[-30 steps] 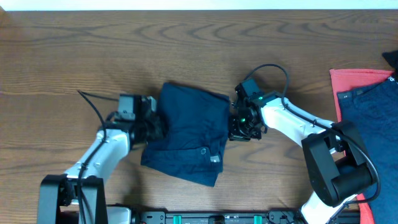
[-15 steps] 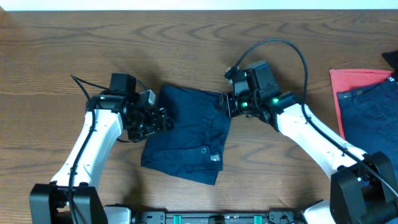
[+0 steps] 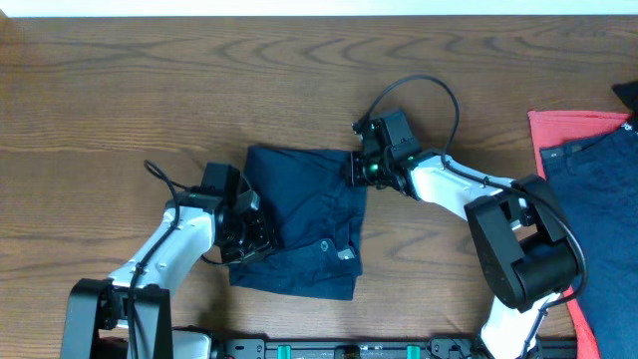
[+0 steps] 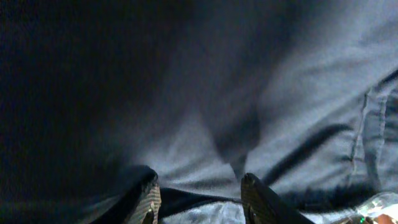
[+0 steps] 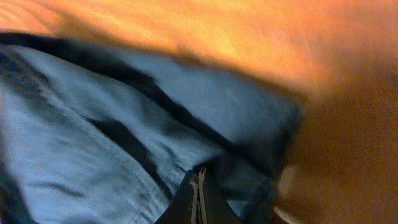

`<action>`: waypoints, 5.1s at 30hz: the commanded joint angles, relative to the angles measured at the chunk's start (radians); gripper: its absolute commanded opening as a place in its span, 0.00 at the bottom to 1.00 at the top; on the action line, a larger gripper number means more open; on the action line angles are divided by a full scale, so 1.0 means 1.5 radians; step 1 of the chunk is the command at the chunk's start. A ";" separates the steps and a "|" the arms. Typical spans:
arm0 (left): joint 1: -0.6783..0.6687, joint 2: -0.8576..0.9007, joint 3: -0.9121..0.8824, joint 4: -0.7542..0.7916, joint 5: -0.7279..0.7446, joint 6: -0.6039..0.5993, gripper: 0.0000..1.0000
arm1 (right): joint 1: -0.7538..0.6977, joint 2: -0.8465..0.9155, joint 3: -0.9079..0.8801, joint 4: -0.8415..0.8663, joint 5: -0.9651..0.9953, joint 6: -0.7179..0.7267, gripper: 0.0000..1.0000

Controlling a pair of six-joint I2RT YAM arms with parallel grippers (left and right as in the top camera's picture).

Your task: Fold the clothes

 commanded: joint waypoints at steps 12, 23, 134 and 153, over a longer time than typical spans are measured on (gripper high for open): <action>0.101 0.002 0.046 0.292 -0.030 -0.015 0.44 | 0.006 -0.134 -0.001 -0.401 0.115 0.113 0.01; 0.131 -0.004 0.187 -0.024 0.100 0.035 0.74 | 0.015 -0.302 -0.001 -0.253 0.145 -0.038 0.07; 0.406 0.342 0.265 0.794 0.179 -0.401 0.06 | -0.070 -0.398 0.020 -0.358 0.066 0.008 0.01; 0.440 0.418 0.262 0.830 0.310 -0.465 0.61 | -0.070 -0.398 0.020 -0.382 0.065 0.008 0.01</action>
